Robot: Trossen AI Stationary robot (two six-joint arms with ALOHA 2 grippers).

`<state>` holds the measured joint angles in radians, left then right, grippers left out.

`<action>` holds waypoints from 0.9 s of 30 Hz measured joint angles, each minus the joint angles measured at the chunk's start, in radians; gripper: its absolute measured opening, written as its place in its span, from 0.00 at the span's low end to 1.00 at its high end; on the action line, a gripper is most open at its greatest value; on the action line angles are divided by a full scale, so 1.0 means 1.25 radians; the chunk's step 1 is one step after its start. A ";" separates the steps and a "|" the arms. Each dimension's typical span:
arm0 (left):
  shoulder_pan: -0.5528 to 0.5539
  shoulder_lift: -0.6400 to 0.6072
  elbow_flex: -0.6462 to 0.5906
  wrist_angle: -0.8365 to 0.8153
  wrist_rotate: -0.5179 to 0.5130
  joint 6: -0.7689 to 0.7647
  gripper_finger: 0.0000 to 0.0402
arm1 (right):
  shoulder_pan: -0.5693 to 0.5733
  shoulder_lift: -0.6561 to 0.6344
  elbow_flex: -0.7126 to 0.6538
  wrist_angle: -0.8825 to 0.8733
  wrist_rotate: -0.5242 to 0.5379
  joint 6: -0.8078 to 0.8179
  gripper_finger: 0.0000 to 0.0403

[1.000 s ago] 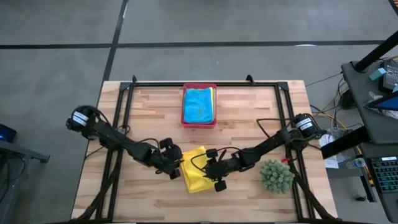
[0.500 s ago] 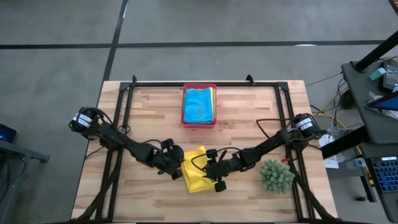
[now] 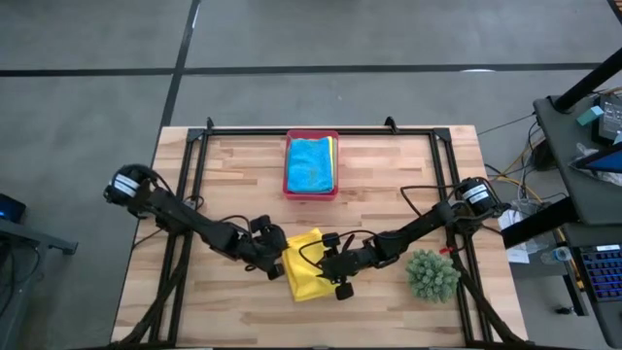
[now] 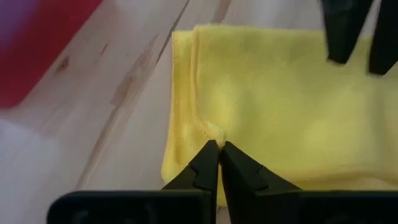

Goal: Fold microfiber towels
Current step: Fold the yellow towel

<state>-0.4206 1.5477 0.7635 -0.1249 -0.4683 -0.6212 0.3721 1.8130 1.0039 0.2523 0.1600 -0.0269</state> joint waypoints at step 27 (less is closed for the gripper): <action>0.007 -0.084 0.017 -0.161 0.033 -0.023 0.00 | 0.000 0.000 0.000 -0.010 0.000 0.011 0.31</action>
<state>-0.4118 1.4428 0.7849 -0.3268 -0.4269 -0.6504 0.3721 1.8130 1.0039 0.2394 0.1600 -0.0135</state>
